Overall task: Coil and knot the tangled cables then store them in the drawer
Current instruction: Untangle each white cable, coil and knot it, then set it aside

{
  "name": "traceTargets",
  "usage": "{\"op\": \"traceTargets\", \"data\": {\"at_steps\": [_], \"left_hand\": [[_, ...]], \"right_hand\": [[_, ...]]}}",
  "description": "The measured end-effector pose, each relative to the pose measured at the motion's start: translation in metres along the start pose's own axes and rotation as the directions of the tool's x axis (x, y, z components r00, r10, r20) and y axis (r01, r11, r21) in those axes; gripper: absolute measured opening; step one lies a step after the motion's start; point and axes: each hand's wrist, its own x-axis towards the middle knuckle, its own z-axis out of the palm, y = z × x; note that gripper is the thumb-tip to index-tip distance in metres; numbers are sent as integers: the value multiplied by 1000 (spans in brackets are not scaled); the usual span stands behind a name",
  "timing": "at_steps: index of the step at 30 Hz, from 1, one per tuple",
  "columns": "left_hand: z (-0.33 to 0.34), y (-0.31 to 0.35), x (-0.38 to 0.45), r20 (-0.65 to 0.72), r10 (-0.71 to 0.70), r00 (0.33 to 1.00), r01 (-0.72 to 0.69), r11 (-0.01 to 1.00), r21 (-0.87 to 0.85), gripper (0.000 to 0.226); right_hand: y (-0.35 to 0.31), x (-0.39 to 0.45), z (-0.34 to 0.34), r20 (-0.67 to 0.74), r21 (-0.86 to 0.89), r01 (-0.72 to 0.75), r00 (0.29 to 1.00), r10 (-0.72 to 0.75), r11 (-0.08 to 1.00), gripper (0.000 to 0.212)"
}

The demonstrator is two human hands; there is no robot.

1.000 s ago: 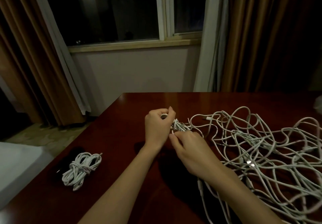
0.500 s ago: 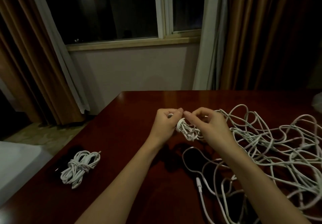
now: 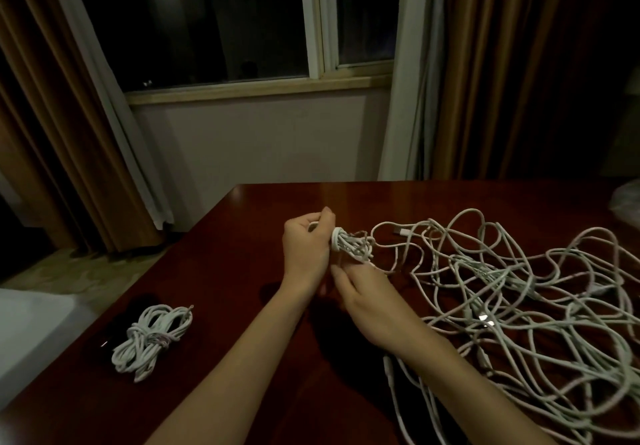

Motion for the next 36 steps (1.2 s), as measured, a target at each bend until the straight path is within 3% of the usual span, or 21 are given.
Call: {"op": "traceTargets", "data": {"at_steps": [6, 10, 13, 16, 19, 22, 27, 30, 36], "left_hand": [[-14, -7, 7, 42, 396, 917, -388, 865, 317, 47], [-18, -7, 8, 189, 418, 888, -459, 824, 332, 44], [-17, -3, 7, 317, 400, 860, -489, 824, 286, 47], [-14, -2, 6, 388, 313, 867, -425, 871, 247, 53], [-12, 0, 5, 400, 229, 887, -304, 943, 134, 42], [-8, 3, 3, 404, 181, 897, -199, 980, 3, 53], [-5, 5, 4, 305, 13, 952, 26, 992, -125, 50], [-2, 5, 3, 259, -59, 964, 106, 979, -174, 51], [7, 3, -5, 166, -124, 978, 151, 975, -165, 51]], "right_hand": [[-7, -3, -8, -63, -87, 158, 985, -163, 984, 38], [-5, -3, -29, -171, -29, 264, 949, -265, 964, 28], [-2, 0, -42, -231, -12, 261, 938, -257, 965, 22], [0, 0, -48, -218, 83, 220, 956, -197, 972, 21], [0, 0, -51, -183, 263, 157, 977, -110, 952, 19], [3, 2, -54, -199, 403, 130, 979, -52, 906, 23], [9, 5, -41, -152, 540, 90, 988, -8, 837, 22], [9, 7, -35, -196, 500, 105, 981, -6, 859, 20], [16, 7, -15, -280, 166, 13, 959, 34, 986, 21]]}}
